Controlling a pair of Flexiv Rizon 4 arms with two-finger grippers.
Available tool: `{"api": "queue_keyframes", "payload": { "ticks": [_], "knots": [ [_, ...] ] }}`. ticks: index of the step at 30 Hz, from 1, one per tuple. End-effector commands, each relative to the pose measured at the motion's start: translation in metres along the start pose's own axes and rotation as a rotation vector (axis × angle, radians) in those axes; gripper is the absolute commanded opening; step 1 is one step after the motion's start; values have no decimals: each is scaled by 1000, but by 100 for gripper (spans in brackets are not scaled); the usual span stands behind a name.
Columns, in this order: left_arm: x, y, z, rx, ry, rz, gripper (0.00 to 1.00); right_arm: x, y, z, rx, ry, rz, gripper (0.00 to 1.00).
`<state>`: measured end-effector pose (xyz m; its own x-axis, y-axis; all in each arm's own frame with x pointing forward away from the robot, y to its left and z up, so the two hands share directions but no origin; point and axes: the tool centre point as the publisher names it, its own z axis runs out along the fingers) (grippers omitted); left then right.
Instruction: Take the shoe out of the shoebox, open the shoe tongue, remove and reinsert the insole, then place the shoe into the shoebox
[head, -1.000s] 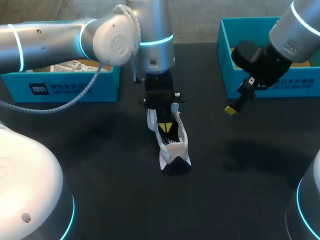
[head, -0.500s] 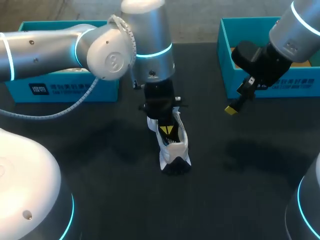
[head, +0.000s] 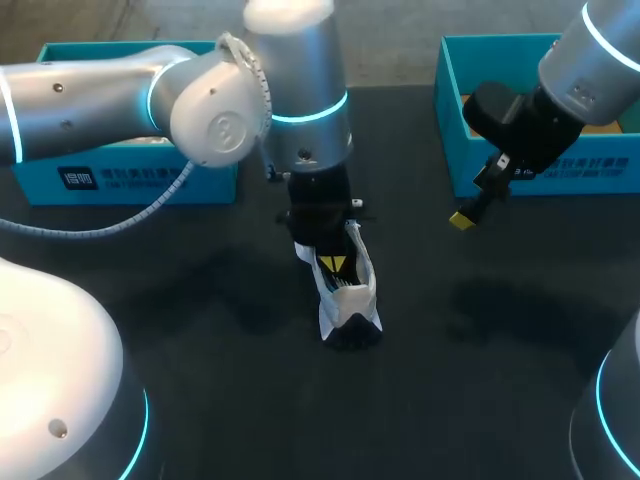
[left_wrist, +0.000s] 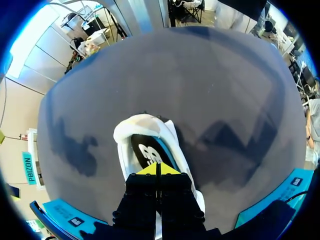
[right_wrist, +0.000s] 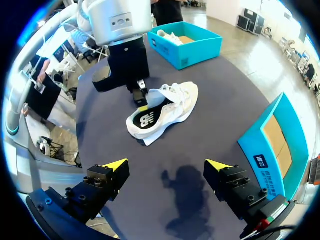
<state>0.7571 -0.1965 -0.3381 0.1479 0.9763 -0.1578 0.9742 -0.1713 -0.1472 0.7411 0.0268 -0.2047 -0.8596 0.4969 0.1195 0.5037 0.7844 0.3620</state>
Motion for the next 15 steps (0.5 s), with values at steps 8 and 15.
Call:
{"api": "queue_keyframes", "payload": {
  "ticks": [8,15],
  "knots": [
    [0,7,23,-10,82,-11,0,-1,0,1,2,0,1,100],
    [2,7,35,-10,102,-21,0,-1,0,1,2,0,1,100]
  ]
}}
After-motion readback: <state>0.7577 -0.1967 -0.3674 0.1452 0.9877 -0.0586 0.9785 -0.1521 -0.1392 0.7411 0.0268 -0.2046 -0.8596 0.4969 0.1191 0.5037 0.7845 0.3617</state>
